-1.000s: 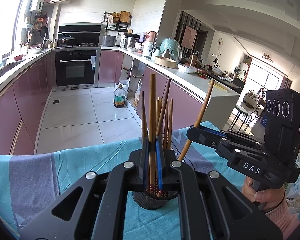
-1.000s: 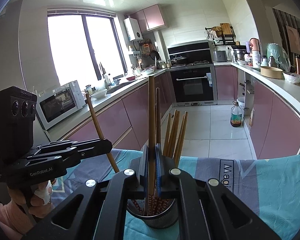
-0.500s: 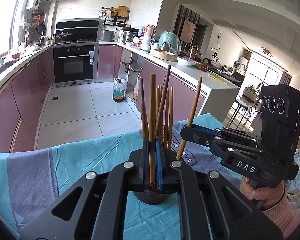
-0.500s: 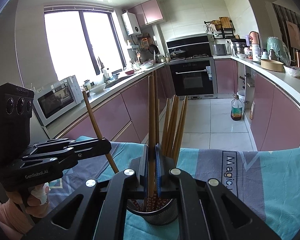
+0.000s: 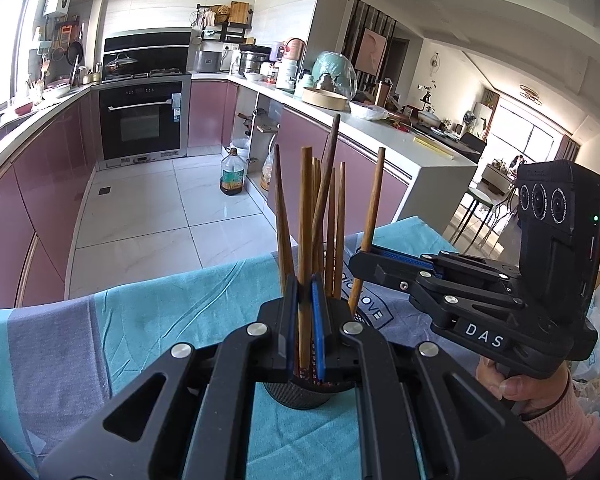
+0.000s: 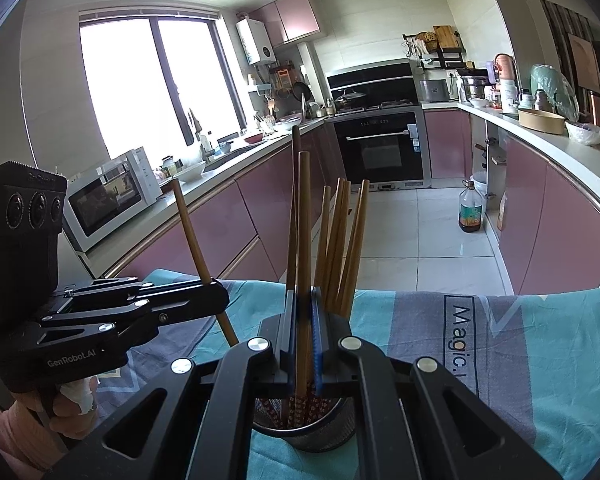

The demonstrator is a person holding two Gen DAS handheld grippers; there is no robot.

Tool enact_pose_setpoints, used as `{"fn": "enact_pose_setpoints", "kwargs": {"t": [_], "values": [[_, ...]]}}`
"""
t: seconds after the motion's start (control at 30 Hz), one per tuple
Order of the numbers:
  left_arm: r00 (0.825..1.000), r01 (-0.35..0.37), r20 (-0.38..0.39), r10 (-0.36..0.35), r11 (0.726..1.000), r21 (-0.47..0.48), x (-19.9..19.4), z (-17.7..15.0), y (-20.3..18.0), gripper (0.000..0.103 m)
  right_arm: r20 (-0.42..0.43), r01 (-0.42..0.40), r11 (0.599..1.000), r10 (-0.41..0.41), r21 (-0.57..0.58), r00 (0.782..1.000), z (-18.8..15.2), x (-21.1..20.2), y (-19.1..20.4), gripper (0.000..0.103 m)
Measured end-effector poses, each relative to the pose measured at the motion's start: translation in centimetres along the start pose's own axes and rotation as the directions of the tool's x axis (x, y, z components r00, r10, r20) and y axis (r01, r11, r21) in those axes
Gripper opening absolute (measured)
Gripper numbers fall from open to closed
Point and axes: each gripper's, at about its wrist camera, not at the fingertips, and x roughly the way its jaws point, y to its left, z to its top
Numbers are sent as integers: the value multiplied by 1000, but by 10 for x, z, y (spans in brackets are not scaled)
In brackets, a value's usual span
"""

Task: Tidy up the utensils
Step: 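Lower the left tool's chopstick into the cup while the right tool lowers its chopstick too, then open the left tool to release its chopstick while the right tool opens too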

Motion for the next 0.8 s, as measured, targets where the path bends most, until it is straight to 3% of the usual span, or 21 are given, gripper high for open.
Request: {"fn": "enact_pose_setpoints", "kwargs": {"t": [0.37, 0.5, 0.8], "values": [[998, -3, -55, 0, 999, -40, 32, -13, 15, 8, -22, 10, 1000, -10, 23, 1000, -6, 8, -1, 8], [999, -4, -51, 1, 999, -50, 34, -19, 20, 9, -27, 11, 1000, -11, 28, 1000, -11, 7, -2, 13], [998, -62, 5, 62, 996, -58, 13, -44, 27, 47, -7, 28, 999, -27, 23, 1000, -28, -6, 9, 40]]}}
